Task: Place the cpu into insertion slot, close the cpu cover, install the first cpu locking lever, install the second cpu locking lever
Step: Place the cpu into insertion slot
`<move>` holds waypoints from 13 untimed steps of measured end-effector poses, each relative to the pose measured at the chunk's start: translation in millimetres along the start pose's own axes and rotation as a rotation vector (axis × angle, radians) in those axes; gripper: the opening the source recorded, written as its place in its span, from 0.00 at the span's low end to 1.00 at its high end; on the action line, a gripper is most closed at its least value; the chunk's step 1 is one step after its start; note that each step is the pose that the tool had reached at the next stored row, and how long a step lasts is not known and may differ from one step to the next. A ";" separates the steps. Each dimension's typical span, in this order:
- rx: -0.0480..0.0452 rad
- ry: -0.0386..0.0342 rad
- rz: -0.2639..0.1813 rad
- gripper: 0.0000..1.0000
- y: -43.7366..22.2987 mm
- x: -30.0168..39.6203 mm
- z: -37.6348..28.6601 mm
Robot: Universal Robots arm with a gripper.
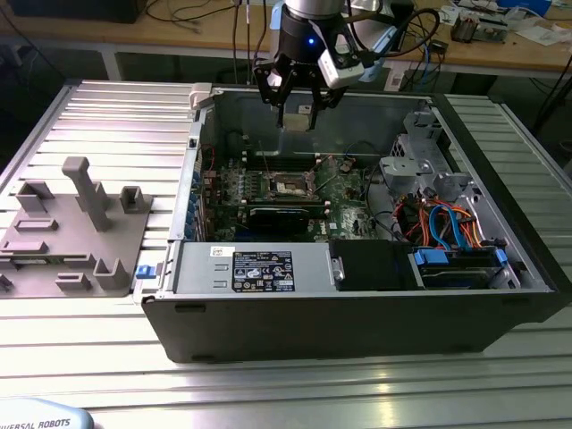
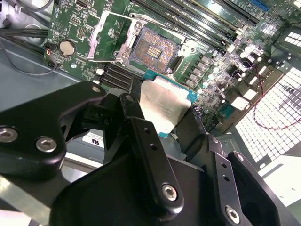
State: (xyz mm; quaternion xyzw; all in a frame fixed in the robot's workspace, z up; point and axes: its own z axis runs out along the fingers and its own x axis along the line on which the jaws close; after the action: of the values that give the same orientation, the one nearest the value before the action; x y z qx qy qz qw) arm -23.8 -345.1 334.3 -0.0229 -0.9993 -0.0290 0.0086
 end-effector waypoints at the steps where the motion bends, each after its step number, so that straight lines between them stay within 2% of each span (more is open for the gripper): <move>1: 0.0000 0.0000 0.001 0.54 0.0 0.0 0.0; 9: 0.0006 -0.0008 0.012 0.54 0.0 0.0 0.5; 13: 0.0020 -0.0021 0.033 0.54 -0.1 0.0 0.8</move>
State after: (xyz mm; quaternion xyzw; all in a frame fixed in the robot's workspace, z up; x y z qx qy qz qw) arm -23.8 -345.1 333.4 -0.0393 -0.9988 -0.0278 0.0081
